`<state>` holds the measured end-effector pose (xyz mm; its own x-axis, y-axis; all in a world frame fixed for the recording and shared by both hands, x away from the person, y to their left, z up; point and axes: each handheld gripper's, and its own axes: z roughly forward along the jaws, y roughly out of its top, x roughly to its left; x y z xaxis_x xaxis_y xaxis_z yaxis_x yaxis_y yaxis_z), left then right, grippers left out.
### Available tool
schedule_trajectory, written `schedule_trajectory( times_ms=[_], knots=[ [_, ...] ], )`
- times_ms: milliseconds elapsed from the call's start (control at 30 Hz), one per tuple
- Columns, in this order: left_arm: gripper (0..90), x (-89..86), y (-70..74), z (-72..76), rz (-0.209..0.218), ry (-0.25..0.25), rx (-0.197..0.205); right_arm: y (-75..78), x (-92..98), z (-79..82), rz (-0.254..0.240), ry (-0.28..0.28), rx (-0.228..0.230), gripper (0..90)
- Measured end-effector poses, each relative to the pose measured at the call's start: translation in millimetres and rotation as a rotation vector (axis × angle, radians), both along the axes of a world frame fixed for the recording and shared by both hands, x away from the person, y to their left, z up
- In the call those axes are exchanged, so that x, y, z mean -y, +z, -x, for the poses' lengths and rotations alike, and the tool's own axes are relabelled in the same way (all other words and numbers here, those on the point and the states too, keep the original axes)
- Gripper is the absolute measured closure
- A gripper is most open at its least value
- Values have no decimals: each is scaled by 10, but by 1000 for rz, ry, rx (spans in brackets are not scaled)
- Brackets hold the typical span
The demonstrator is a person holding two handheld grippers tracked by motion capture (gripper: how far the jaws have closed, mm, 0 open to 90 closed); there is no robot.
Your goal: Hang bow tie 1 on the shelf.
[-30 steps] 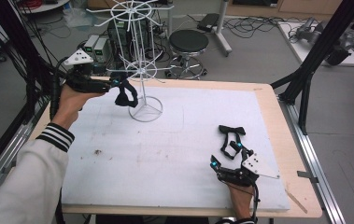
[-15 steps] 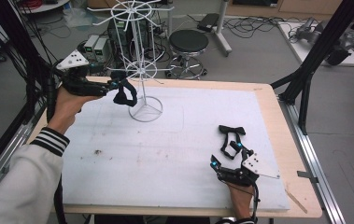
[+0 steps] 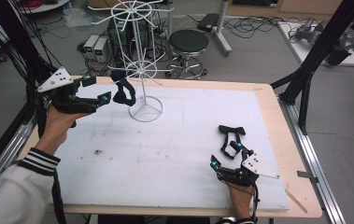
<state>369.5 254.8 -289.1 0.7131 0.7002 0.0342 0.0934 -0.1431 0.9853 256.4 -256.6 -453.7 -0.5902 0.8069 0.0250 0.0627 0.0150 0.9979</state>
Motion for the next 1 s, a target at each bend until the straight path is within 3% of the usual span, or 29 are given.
schedule_trajectory(
  times_ms=[200, 367, 467, 533, 833, 1000],
  knots=[
    [154, -39, -92, 124, 19, -14, 15, 0, -3, 1, 3, -5, 2, 103],
    [154, -32, -277, 299, 26, -28, 41, 0, -4, 3, 6, -4, 6, 103],
    [154, -37, -340, 332, 22, -31, 44, 1, -4, 2, 7, -5, 8, 104],
    [137, -74, -435, 389, 68, -37, 60, 1, -3, 2, 8, -6, 8, 103],
    [135, -113, -639, 567, 101, -68, 84, 1, -6, 3, 7, -7, 5, 103],
    [134, -77, -788, 654, 91, -106, 83, 1, -6, 5, 5, -8, 1, 104]
  ],
)
